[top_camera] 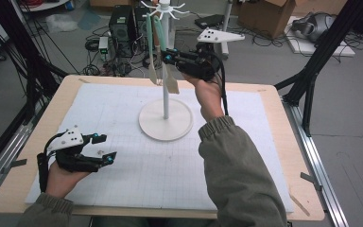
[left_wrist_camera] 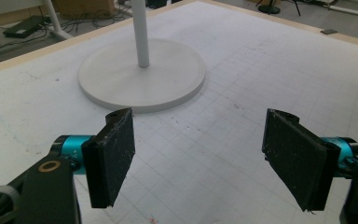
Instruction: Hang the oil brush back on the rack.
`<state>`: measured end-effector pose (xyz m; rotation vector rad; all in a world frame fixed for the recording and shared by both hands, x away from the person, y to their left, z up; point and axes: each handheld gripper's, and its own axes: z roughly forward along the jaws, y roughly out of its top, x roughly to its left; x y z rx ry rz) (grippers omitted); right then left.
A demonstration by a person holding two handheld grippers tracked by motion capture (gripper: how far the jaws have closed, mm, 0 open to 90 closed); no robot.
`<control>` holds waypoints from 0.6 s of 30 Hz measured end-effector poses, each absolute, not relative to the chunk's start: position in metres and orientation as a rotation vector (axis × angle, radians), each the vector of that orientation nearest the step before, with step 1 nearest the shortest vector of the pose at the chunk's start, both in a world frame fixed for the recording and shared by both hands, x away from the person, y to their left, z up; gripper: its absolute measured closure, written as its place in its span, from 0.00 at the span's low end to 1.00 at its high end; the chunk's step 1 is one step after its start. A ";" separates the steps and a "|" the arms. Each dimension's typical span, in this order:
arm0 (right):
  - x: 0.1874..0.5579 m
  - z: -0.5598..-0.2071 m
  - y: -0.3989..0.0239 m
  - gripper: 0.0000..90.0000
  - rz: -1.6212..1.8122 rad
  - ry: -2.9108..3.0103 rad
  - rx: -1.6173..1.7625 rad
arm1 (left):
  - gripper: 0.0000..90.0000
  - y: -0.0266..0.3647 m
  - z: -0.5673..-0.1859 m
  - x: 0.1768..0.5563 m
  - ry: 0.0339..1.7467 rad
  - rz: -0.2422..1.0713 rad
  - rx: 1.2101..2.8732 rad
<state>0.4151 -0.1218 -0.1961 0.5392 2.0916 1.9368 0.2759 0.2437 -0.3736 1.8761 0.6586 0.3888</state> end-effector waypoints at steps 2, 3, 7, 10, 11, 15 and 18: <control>0.416 -0.196 -0.122 0.94 1.935 2.093 0.544 | 0.29 0.244 -0.373 0.276 0.659 0.388 1.874; 0.417 -0.197 -0.122 0.94 1.937 2.094 0.547 | 0.29 0.243 -0.373 0.275 0.656 0.386 1.874; 0.418 -0.198 -0.123 0.94 1.934 2.095 0.559 | 0.29 0.243 -0.373 0.275 0.652 0.386 1.876; 0.419 -0.198 -0.124 0.94 1.944 2.089 0.572 | 0.29 0.243 -0.373 0.275 0.653 0.385 1.875; 0.420 -0.199 -0.124 0.94 1.945 2.089 0.576 | 0.29 0.243 -0.373 0.275 0.655 0.385 1.873; 0.421 -0.200 -0.125 0.93 1.933 2.088 0.596 | 0.29 0.244 -0.373 0.275 0.657 0.388 1.871; 0.423 -0.201 -0.126 0.93 1.935 2.089 0.608 | 0.29 0.244 -0.373 0.275 0.658 0.388 1.870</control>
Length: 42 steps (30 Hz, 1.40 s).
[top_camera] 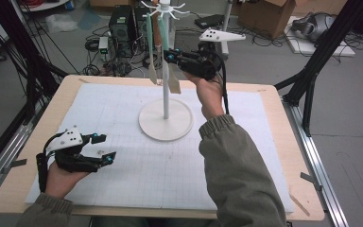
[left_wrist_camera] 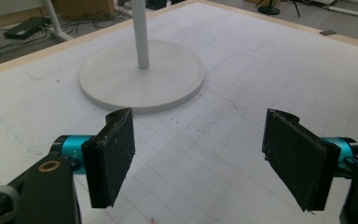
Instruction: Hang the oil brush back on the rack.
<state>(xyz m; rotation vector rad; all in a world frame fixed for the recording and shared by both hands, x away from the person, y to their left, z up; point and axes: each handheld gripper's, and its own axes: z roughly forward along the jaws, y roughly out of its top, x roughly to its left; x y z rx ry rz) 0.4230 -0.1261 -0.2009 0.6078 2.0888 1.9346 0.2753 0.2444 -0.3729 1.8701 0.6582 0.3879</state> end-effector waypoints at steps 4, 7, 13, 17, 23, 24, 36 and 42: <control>0.424 -0.202 -0.126 0.92 1.934 2.091 0.621 | 0.29 0.245 -0.373 0.275 0.658 0.388 1.872; 0.424 -0.202 -0.127 0.88 1.922 2.095 0.626 | 0.29 0.245 -0.373 0.275 0.658 0.390 1.874; 0.423 -0.205 -0.131 0.77 1.878 2.111 0.659 | 0.29 0.246 -0.373 0.275 0.663 0.388 1.868; 0.420 -0.210 -0.135 0.69 1.823 2.126 0.656 | 0.28 0.248 -0.373 0.275 0.667 0.392 1.872; 0.417 -0.224 -0.148 0.53 1.784 2.146 0.723 | 0.27 0.249 -0.374 0.274 0.685 0.395 1.865; 0.416 -0.227 -0.151 0.51 1.773 2.149 0.735 | 0.27 0.249 -0.375 0.274 0.684 0.393 1.865; 0.405 -0.270 -0.173 0.37 1.722 2.175 0.836 | 0.27 0.251 -0.375 0.274 0.700 0.405 1.875; 0.397 -0.276 -0.181 0.37 1.712 2.172 0.823 | 0.26 0.253 -0.376 0.274 0.710 0.402 1.875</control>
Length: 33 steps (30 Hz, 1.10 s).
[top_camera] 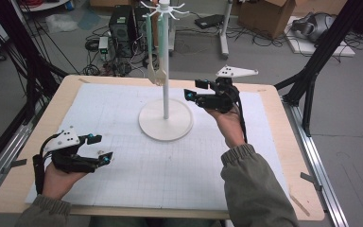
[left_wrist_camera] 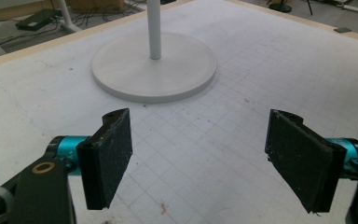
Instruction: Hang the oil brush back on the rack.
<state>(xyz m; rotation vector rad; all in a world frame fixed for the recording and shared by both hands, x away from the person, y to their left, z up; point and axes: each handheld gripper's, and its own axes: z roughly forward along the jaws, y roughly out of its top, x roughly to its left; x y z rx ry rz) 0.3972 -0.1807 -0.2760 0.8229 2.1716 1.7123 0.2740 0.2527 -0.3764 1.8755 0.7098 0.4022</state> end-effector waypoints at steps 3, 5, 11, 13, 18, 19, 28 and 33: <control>0.393 -0.280 -0.185 0.37 1.706 2.171 0.817 | 0.26 0.253 -0.377 0.274 0.714 0.403 1.875; 0.391 -0.283 -0.188 0.37 1.697 2.175 0.816 | 0.26 0.253 -0.377 0.274 0.714 0.403 1.877; 0.384 -0.293 -0.199 0.36 1.727 2.176 0.839 | 0.26 0.253 -0.378 0.275 0.720 0.402 1.875; 0.382 -0.296 -0.202 0.36 1.713 2.178 0.836 | 0.25 0.253 -0.378 0.275 0.722 0.401 1.875; 0.378 -0.306 -0.211 0.35 1.716 2.177 0.858 | 0.25 0.253 -0.379 0.276 0.727 0.402 1.874; 0.378 -0.308 -0.213 0.35 1.717 2.176 0.867 | 0.25 0.253 -0.379 0.276 0.728 0.400 1.872; 0.369 -0.319 -0.227 0.34 1.693 2.175 0.890 | 0.25 0.253 -0.380 0.277 0.732 0.398 1.876; 0.364 -0.324 -0.231 0.34 1.671 2.186 0.887 | 0.24 0.253 -0.380 0.276 0.737 0.400 1.875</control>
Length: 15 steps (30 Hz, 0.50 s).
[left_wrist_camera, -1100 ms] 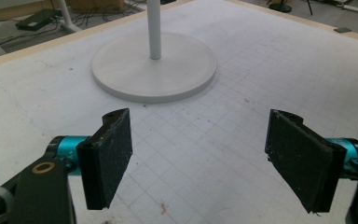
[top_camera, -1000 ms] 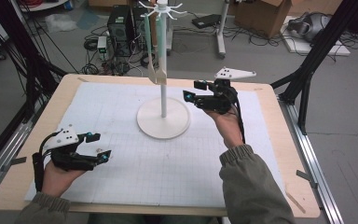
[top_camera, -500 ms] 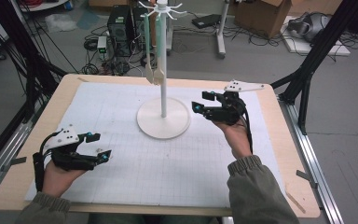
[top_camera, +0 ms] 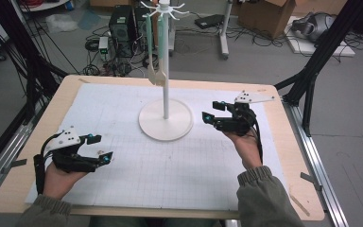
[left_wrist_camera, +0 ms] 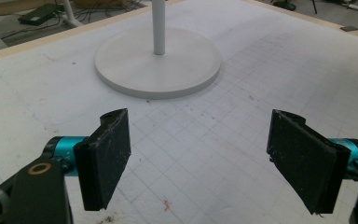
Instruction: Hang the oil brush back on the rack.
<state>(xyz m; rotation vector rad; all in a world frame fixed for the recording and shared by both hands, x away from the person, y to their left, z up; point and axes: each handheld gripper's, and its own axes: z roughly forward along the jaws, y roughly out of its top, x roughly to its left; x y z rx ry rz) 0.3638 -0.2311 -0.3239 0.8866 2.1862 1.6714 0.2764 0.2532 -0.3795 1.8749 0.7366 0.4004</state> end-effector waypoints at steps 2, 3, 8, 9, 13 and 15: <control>0.362 -0.326 -0.232 0.32 1.659 2.195 0.882 | 0.24 0.254 -0.380 0.277 0.737 0.402 1.876; 0.361 -0.326 -0.233 0.32 1.652 2.197 0.882 | 0.24 0.254 -0.380 0.277 0.736 0.403 1.879; 0.356 -0.329 -0.236 0.30 1.629 2.197 0.876 | 0.24 0.254 -0.380 0.277 0.742 0.403 1.877; 0.355 -0.330 -0.236 0.30 1.628 2.196 0.878 | 0.23 0.254 -0.380 0.277 0.743 0.403 1.878; 0.351 -0.332 -0.239 0.29 1.611 2.200 0.879 | 0.23 0.254 -0.380 0.278 0.744 0.403 1.878; 0.349 -0.334 -0.241 0.29 1.606 2.202 0.881 | 0.23 0.254 -0.380 0.278 0.746 0.404 1.875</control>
